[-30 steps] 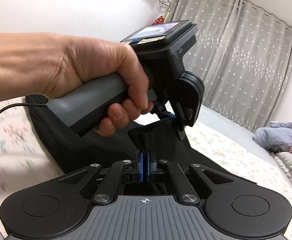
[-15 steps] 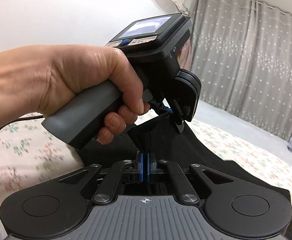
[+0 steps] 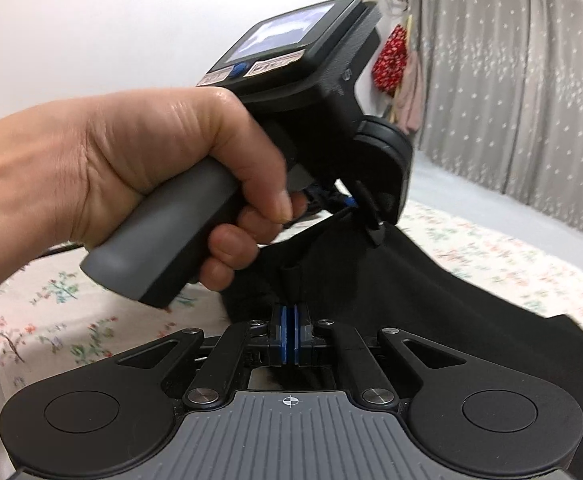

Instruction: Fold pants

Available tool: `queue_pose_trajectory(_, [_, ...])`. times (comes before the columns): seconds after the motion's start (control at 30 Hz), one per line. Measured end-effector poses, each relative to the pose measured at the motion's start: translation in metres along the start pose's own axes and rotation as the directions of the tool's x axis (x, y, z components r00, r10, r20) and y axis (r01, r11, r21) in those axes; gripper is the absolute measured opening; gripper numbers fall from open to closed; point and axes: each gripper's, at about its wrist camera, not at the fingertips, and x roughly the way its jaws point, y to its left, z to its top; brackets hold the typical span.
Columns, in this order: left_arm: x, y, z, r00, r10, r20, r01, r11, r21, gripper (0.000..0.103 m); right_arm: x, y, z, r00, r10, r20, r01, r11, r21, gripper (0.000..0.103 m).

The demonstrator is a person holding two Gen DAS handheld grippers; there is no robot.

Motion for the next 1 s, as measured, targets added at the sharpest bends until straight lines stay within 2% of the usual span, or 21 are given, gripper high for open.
queue_pose_trajectory(0.13, [0.008, 0.009, -0.002, 0.999, 0.030, -0.025, -0.030, 1.000, 0.005, 0.026, 0.008, 0.003, 0.003, 1.000, 0.029, 0.000, -0.029, 0.999, 0.018, 0.003])
queue_pose_trajectory(0.27, [0.020, 0.011, -0.009, 0.996, 0.063, -0.057, -0.062, 0.998, 0.012, 0.029, 0.024, -0.003, 0.004, 0.996, 0.067, -0.062, -0.065, 0.997, 0.038, 0.003])
queue_pose_trajectory(0.3, [0.022, 0.010, -0.011, 0.995, 0.078, -0.059, -0.076, 0.997, 0.021, 0.031, 0.028, -0.004, 0.004, 0.993, 0.086, -0.085, -0.082, 0.995, 0.049, 0.004])
queue_pose_trajectory(0.37, [0.023, 0.008, -0.012, 0.991, 0.121, -0.058, -0.119, 0.992, 0.034, 0.044, 0.033, -0.008, 0.003, 0.986, 0.118, -0.119, -0.111, 0.992, 0.067, 0.011])
queue_pose_trajectory(0.43, [0.022, 0.010, -0.011, 0.984, 0.169, -0.052, -0.167, 0.985, 0.030, 0.049, 0.029, -0.014, 0.002, 0.980, 0.153, -0.129, -0.143, 0.986, 0.087, 0.012])
queue_pose_trajectory(0.53, [0.011, 0.022, -0.007, 0.978, 0.209, -0.018, -0.209, 0.977, -0.048, 0.050, 0.008, -0.031, 0.002, 0.961, 0.232, -0.148, -0.214, 0.969, 0.123, 0.030])
queue_pose_trajectory(0.67, [-0.010, 0.031, 0.000, 0.967, 0.255, 0.019, -0.251, 0.959, -0.136, 0.050, -0.049, -0.084, -0.006, 0.952, 0.285, -0.109, -0.262, 0.948, 0.182, 0.048])
queue_pose_trajectory(0.73, [-0.021, 0.022, 0.001, 0.972, 0.232, 0.037, -0.224, 0.963, -0.150, 0.048, -0.079, -0.120, -0.009, 0.962, 0.257, -0.094, -0.235, 0.952, 0.193, 0.048])
queue_pose_trajectory(0.77, [-0.025, 0.011, 0.002, 0.977, 0.207, 0.045, -0.200, 0.971, -0.134, 0.041, -0.093, -0.144, -0.010, 0.970, 0.222, -0.098, -0.199, 0.959, 0.203, 0.048])
queue_pose_trajectory(0.83, [-0.026, -0.022, 0.000, 0.985, 0.166, 0.045, -0.163, 0.985, -0.061, 0.038, -0.116, -0.195, -0.011, 0.983, 0.153, -0.103, -0.125, 0.964, 0.236, 0.048])
queue_pose_trajectory(0.9, [-0.023, -0.058, -0.004, 0.991, 0.130, 0.026, -0.130, 0.991, 0.004, 0.038, -0.130, -0.245, -0.020, 0.986, 0.085, -0.143, -0.046, 0.965, 0.257, 0.048])
queue_pose_trajectory(0.93, [-0.021, -0.075, -0.008, 0.995, 0.102, 0.008, -0.103, 0.995, 0.014, 0.038, -0.132, -0.271, -0.028, 0.980, 0.050, -0.192, 0.003, 0.964, 0.265, 0.044])
queue_pose_trajectory(0.97, [-0.017, -0.091, -0.012, 0.998, 0.064, -0.016, -0.064, 0.998, 0.025, 0.038, -0.132, -0.290, -0.036, 0.971, 0.028, -0.239, 0.039, 0.961, 0.273, 0.031])
queue_pose_trajectory(1.0, [-0.014, -0.106, -0.017, 0.999, 0.032, -0.039, -0.031, 0.999, 0.039, 0.038, -0.131, -0.304, -0.045, 0.959, 0.016, -0.283, 0.065, 0.959, 0.275, 0.025])
